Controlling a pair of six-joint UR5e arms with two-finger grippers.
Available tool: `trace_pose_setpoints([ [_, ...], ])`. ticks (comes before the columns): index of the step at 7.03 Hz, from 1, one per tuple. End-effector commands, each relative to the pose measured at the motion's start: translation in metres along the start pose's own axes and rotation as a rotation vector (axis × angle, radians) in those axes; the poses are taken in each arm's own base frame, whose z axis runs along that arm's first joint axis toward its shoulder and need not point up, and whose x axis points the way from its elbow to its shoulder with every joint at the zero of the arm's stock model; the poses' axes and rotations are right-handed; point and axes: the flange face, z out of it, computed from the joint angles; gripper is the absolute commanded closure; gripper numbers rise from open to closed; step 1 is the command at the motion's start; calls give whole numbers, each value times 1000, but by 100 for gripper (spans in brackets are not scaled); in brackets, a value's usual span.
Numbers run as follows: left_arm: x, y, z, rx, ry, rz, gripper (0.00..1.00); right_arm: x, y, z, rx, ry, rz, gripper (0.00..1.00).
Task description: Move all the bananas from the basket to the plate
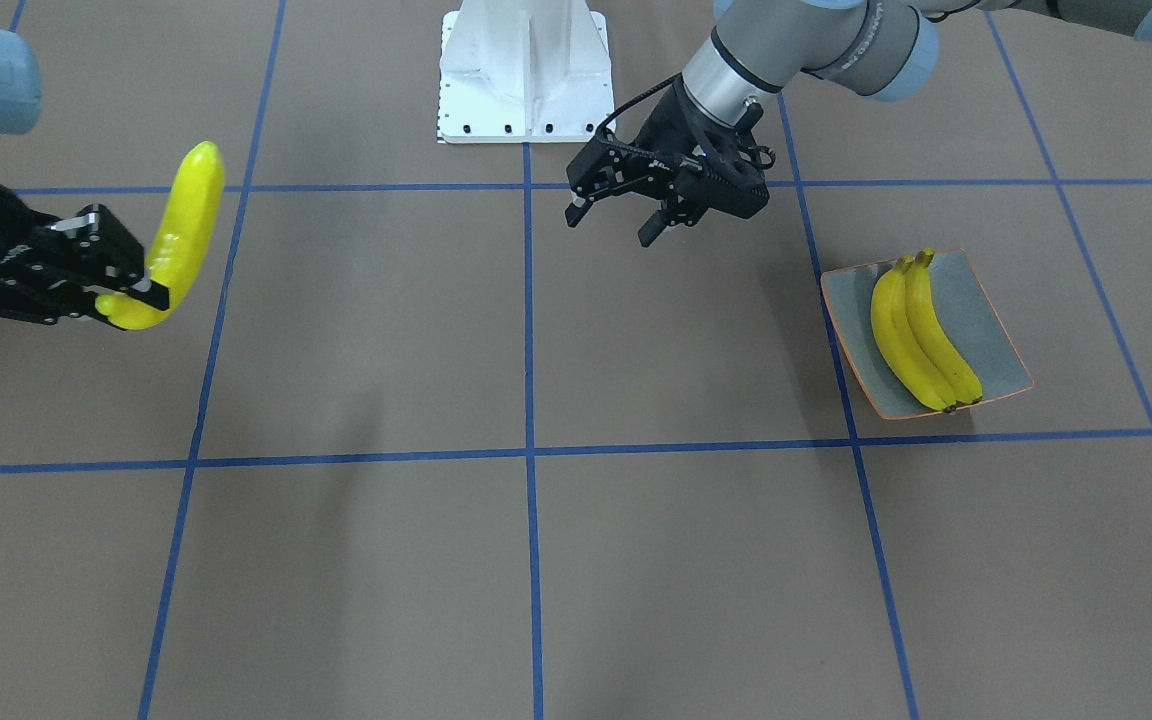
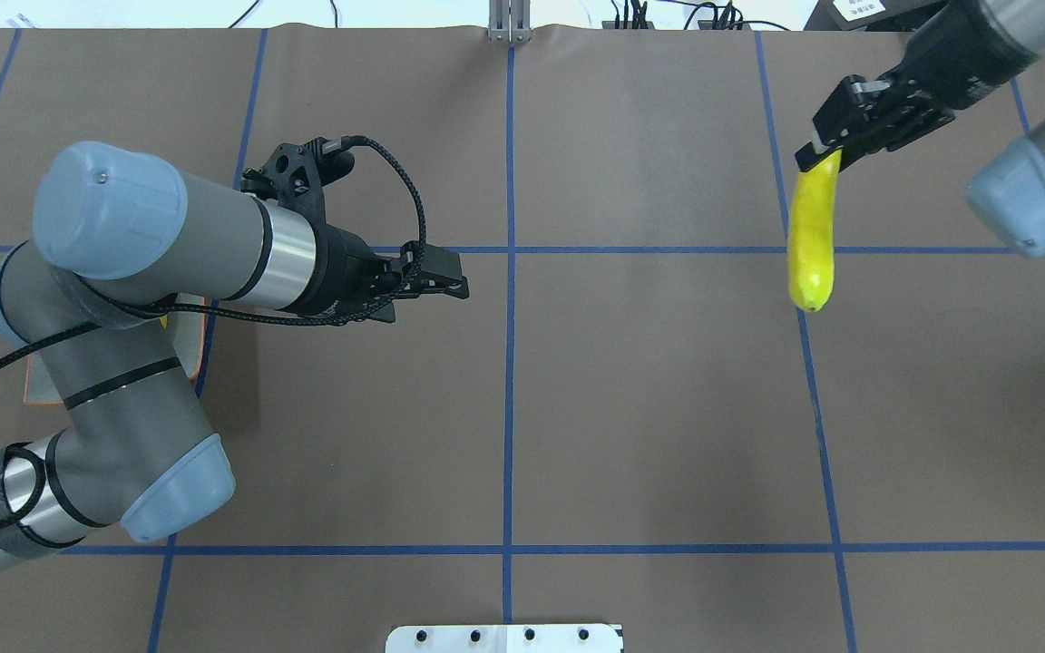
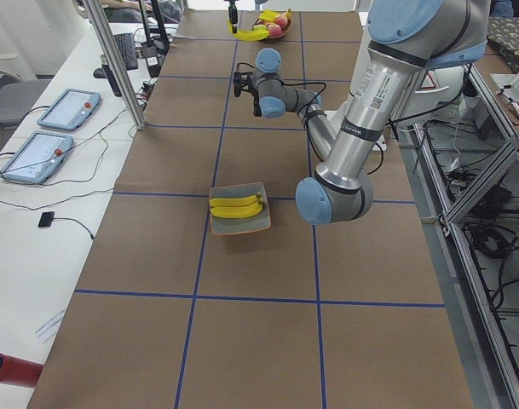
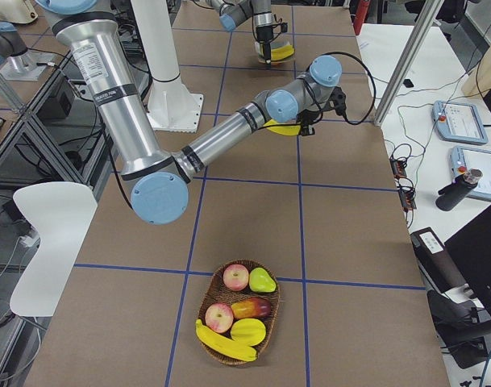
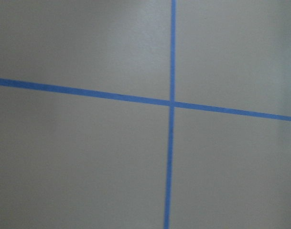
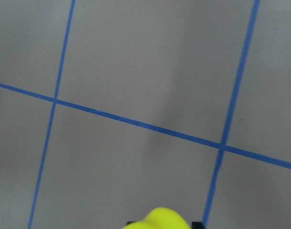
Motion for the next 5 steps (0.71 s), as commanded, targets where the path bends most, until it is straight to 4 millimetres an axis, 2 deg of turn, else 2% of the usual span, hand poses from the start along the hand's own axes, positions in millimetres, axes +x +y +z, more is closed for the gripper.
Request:
trace_pose_setpoints([
  [1, 15, 10, -15, -7, 134, -63, 0, -58, 19, 42, 43, -82, 19, 100],
  [2, 21, 15, -24, -16, 217, -76, 0, -82, 30, 65, 57, -108, 21, 100],
  [3, 25, 21, -28, -53, 244, -94, 0, -96, 40, 80, 62, -135, -11, 100],
  [5, 34, 28, -33, -115, 277, -159, 0, -128, 49, 85, 49, -174, -62, 100],
])
